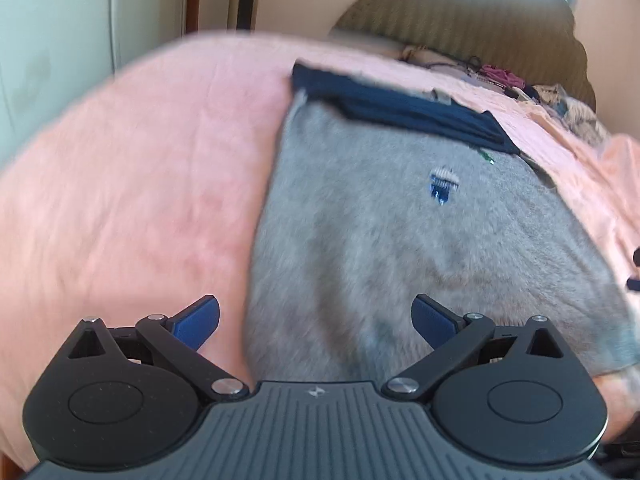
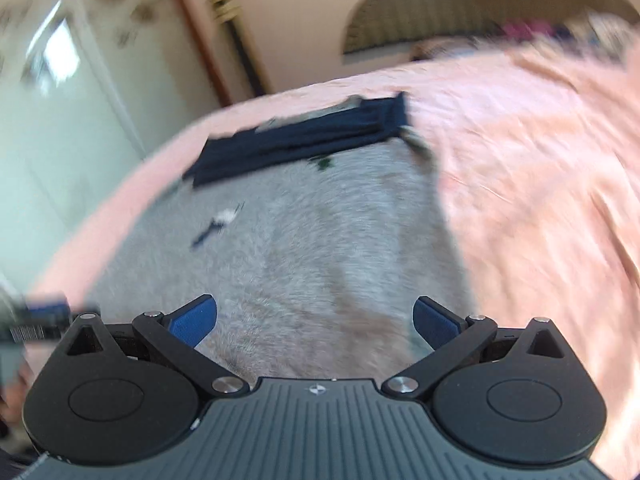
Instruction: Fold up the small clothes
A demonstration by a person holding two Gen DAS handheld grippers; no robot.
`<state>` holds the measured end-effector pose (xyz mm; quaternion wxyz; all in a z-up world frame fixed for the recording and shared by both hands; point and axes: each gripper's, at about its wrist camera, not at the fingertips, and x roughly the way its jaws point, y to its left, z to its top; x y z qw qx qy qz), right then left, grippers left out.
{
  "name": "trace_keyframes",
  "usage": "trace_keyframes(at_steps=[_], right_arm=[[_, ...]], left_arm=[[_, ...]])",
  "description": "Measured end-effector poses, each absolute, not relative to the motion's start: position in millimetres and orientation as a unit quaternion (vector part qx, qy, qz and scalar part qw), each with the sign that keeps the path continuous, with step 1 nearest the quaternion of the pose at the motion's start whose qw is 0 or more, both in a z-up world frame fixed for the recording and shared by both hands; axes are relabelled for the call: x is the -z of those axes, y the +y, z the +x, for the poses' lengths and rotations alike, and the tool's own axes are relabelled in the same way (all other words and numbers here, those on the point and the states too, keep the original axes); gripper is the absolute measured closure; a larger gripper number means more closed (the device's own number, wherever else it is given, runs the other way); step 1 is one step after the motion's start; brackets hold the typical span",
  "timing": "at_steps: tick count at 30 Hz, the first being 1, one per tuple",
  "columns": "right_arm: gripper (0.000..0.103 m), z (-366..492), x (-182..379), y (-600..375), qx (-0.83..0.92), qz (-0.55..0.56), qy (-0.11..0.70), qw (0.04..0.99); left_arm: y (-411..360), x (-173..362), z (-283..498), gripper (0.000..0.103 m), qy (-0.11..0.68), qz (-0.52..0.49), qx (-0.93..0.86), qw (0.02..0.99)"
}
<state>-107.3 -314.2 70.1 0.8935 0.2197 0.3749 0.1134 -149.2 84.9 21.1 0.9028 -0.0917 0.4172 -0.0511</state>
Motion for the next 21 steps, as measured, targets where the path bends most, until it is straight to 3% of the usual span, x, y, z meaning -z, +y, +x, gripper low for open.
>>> trace_keyframes(at_steps=[5,9,12,13,14,16,20,21], right_arm=[[0.001,-108.2,-58.1,-377.7,-0.113,0.311,0.438,0.836],[0.003,-107.8,-41.0,-385.1,-0.157,0.361,0.47,0.79],[0.003,-105.9,-38.2,-376.8,-0.193,0.369,0.49,0.766],[0.006,-105.3,-38.3,-374.0,-0.2,0.369,0.493,0.762],[0.009,-104.6,-37.7,-371.9,-0.21,0.374,0.498,0.753],[0.023,-103.3,-34.0,-365.6,-0.223,0.379,0.509,0.74],[0.046,-105.3,-30.6,-362.0,-0.223,0.373,0.515,0.739],[0.069,-104.7,-28.1,-364.0,-0.219,0.373,0.519,0.737]], left_arm=[[118.6,-14.9,-147.1,0.0,0.436,-0.2,0.146,0.865],[132.0,0.5,-132.8,0.001,0.459,-0.348,0.228,0.785],[128.8,10.4,-128.8,0.003,0.468,-0.38,0.241,0.761],[127.9,10.6,-128.7,0.012,0.467,-0.382,0.245,0.759],[126.5,12.5,-127.8,0.036,0.472,-0.387,0.246,0.753],[125.4,20.0,-124.3,0.068,0.498,-0.389,0.231,0.74],[126.4,24.0,-121.1,0.072,0.512,-0.387,0.223,0.733],[125.0,21.9,-120.5,0.076,0.513,-0.38,0.22,0.738]])
